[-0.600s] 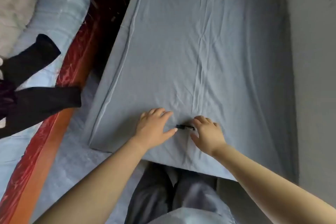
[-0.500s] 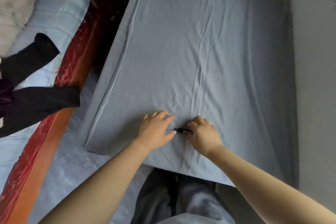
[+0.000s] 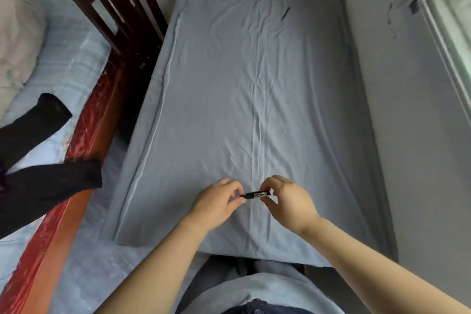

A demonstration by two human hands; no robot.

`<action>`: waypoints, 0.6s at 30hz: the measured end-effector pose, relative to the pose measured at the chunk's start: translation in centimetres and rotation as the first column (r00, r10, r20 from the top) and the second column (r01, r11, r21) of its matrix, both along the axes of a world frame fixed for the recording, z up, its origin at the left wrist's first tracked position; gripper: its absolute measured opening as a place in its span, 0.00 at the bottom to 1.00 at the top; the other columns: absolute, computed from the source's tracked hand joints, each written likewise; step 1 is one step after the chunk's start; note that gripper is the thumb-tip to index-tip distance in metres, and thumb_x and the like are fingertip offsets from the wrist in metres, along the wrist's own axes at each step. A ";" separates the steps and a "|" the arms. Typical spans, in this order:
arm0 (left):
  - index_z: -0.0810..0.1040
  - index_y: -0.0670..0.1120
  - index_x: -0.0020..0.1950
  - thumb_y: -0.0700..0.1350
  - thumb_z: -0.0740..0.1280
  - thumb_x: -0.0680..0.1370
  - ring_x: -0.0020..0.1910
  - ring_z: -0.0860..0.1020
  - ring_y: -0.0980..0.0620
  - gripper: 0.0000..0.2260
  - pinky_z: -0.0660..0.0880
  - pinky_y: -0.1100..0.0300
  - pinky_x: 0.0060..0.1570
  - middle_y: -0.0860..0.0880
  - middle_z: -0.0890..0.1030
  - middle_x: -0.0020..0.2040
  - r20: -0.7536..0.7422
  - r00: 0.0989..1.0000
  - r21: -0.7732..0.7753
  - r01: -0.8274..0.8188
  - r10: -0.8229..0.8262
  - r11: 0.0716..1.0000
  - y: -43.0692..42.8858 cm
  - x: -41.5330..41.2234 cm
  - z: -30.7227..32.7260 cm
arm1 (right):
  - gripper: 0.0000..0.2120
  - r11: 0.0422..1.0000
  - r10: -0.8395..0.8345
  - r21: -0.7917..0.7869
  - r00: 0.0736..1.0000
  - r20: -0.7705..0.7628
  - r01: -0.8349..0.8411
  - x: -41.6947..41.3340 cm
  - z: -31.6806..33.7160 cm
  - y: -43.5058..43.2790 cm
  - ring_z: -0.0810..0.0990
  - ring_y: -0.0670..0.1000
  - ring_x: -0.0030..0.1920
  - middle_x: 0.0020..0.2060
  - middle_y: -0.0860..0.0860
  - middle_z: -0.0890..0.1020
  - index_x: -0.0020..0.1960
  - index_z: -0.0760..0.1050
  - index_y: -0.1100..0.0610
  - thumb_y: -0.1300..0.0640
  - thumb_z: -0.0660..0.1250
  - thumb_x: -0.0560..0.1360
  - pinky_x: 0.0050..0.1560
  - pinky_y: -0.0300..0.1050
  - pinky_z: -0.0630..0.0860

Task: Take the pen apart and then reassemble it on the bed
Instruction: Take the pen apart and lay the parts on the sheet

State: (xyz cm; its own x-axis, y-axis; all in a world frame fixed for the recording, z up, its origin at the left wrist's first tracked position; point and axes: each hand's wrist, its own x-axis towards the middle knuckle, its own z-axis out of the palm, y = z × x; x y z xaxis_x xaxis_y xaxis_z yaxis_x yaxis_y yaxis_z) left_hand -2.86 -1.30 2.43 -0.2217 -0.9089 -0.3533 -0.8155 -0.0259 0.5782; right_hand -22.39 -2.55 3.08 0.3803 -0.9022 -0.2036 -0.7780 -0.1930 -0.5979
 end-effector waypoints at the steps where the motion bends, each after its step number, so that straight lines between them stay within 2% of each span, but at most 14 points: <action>1: 0.73 0.54 0.46 0.52 0.65 0.75 0.40 0.72 0.58 0.04 0.70 0.59 0.40 0.58 0.69 0.39 0.001 1.000 -0.032 0.004 -0.003 0.999 -0.1 0.0 0.5 | 0.07 1.000 -0.001 -0.016 1.000 0.007 0.002 0.0 0.6 0.0 0.78 0.51 0.46 0.46 0.47 0.78 0.51 0.73 0.51 0.53 0.66 0.73 0.38 0.46 0.75; 3: 0.72 0.56 0.46 0.53 0.64 0.75 0.42 0.74 0.57 0.03 0.72 0.57 0.40 0.58 0.69 0.41 0.008 1.000 -0.104 0.029 -0.029 0.994 -0.6 0.1 1.7 | 0.12 0.999 0.015 -0.038 1.000 0.023 -0.014 -0.1 1.9 -0.4 0.78 0.51 0.46 0.48 0.48 0.78 0.56 0.74 0.51 0.52 0.65 0.74 0.40 0.45 0.73; 6: 0.73 0.57 0.48 0.57 0.64 0.74 0.46 0.77 0.58 0.07 0.75 0.56 0.41 0.57 0.72 0.44 0.006 0.998 -0.188 0.059 -0.059 0.980 -1.4 0.1 3.8 | 0.08 0.997 0.036 -0.064 0.998 0.041 -0.034 -0.2 4.2 -1.4 0.77 0.51 0.44 0.47 0.48 0.79 0.53 0.78 0.50 0.52 0.65 0.75 0.39 0.44 0.72; 9: 0.77 0.59 0.45 0.61 0.68 0.69 0.39 0.74 0.65 0.10 0.68 0.63 0.35 0.59 0.73 0.37 0.009 1.000 -0.240 0.004 -0.002 0.971 -2.2 0.0 5.4 | 0.05 0.996 0.034 -0.084 0.997 0.074 -0.027 -0.3 6.0 -2.1 0.78 0.50 0.42 0.44 0.49 0.81 0.48 0.80 0.51 0.53 0.67 0.73 0.41 0.49 0.76; 12: 0.80 0.60 0.41 0.63 0.69 0.67 0.35 0.73 0.65 0.10 0.63 0.66 0.31 0.59 0.75 0.34 -0.010 0.999 -0.228 -0.037 0.035 0.973 -2.7 -0.1 6.1 | 0.04 0.997 0.024 -0.069 0.997 0.079 -0.018 -0.7 6.6 -2.1 0.78 0.48 0.41 0.41 0.48 0.83 0.47 0.80 0.50 0.54 0.68 0.72 0.41 0.48 0.77; 16: 0.81 0.59 0.43 0.63 0.67 0.68 0.37 0.75 0.60 0.10 0.68 0.65 0.33 0.57 0.77 0.36 0.008 1.000 -0.202 0.003 -0.001 0.979 -3.0 -0.4 6.4 | 0.05 0.994 0.021 -0.111 0.993 0.112 -0.009 -1.4 6.4 -2.0 0.76 0.44 0.38 0.39 0.48 0.83 0.46 0.81 0.49 0.56 0.68 0.72 0.40 0.45 0.76; 18: 0.81 0.59 0.44 0.62 0.66 0.70 0.38 0.75 0.58 0.09 0.71 0.63 0.35 0.56 0.78 0.38 0.014 1.000 -0.179 0.022 -0.020 0.984 -3.1 -0.5 6.5 | 0.05 0.991 0.030 -0.133 0.991 0.133 -0.013 -1.6 6.1 -1.9 0.77 0.46 0.37 0.39 0.49 0.83 0.46 0.82 0.50 0.56 0.69 0.72 0.40 0.47 0.77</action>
